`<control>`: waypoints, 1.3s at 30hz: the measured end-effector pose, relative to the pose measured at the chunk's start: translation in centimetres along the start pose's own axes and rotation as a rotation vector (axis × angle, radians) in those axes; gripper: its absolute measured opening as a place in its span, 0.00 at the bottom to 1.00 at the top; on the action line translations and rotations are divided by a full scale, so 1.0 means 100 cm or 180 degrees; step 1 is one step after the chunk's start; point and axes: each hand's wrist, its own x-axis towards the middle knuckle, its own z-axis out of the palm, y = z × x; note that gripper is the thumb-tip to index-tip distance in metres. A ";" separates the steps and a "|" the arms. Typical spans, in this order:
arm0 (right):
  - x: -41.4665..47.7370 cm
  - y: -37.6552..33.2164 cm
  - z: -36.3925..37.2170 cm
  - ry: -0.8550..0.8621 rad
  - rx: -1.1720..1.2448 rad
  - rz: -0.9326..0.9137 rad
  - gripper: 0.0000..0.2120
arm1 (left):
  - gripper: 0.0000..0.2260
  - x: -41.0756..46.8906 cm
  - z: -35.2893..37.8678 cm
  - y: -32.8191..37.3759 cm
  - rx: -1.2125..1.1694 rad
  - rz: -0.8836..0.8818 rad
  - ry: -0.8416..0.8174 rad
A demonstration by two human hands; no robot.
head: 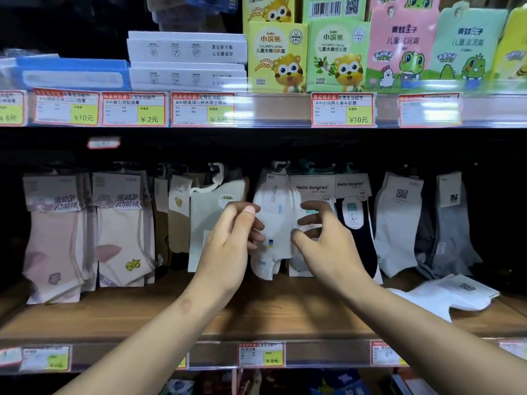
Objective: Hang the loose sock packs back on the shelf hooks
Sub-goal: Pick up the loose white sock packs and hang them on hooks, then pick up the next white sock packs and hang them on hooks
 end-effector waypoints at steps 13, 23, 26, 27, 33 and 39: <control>-0.029 0.010 -0.037 -0.0572 0.0231 0.0046 0.25 | 0.15 -0.015 0.002 0.004 0.0532 -0.0418 -0.0635; -0.048 0.045 -0.086 -0.0485 -0.0029 0.0292 0.31 | 0.20 -0.029 0.059 -0.004 0.0801 -0.0585 -0.1288; -0.053 0.060 -0.107 -0.0405 -0.0069 0.0420 0.30 | 0.19 -0.032 0.086 -0.012 0.0837 -0.0617 -0.1429; -0.055 0.065 -0.114 -0.0376 -0.0107 0.0463 0.30 | 0.18 -0.032 0.095 -0.015 0.0862 -0.0599 -0.1490; -0.058 0.099 -0.149 -0.0112 -0.0341 0.0710 0.29 | 0.17 -0.034 0.145 -0.035 0.0892 -0.0645 -0.1912; -0.053 0.129 -0.176 0.0308 -0.0801 0.0944 0.26 | 0.26 -0.027 0.189 -0.053 0.1125 -0.0500 -0.2136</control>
